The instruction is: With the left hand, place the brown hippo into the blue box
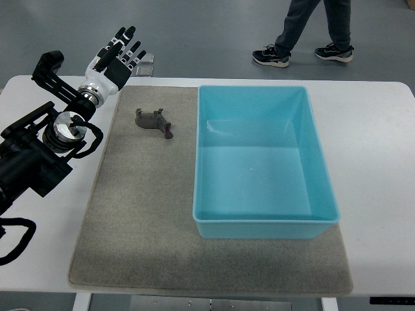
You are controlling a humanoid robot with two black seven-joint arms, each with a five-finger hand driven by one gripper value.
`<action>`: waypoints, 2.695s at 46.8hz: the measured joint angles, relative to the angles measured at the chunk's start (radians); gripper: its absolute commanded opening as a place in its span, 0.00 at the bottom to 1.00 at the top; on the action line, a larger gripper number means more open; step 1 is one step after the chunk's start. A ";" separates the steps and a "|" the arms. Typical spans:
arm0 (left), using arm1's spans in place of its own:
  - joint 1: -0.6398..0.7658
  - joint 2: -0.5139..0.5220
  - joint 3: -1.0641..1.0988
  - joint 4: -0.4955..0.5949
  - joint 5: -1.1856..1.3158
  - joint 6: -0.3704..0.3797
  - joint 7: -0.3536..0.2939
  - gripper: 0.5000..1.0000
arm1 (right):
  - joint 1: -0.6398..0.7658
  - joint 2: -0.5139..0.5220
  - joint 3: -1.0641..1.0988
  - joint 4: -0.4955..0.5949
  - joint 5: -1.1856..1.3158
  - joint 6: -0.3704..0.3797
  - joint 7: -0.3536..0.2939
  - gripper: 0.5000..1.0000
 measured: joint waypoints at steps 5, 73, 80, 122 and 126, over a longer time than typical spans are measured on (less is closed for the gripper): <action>0.000 0.000 0.001 0.000 0.001 0.000 -0.002 0.99 | 0.000 0.000 0.000 0.000 0.000 0.000 0.000 0.87; -0.046 0.046 0.027 0.014 0.036 0.023 -0.010 0.99 | 0.000 0.000 0.000 0.000 0.000 0.000 0.000 0.87; -0.049 0.058 0.039 0.005 0.103 0.043 -0.009 0.99 | 0.000 0.000 0.000 0.000 0.000 0.000 0.000 0.87; -0.199 0.294 0.479 -0.244 0.648 0.031 -0.006 0.99 | 0.000 0.000 0.000 0.000 0.000 0.000 0.000 0.87; -0.201 0.320 0.484 -0.275 0.760 0.030 -0.006 0.99 | 0.000 0.000 0.000 0.000 0.000 0.000 0.000 0.87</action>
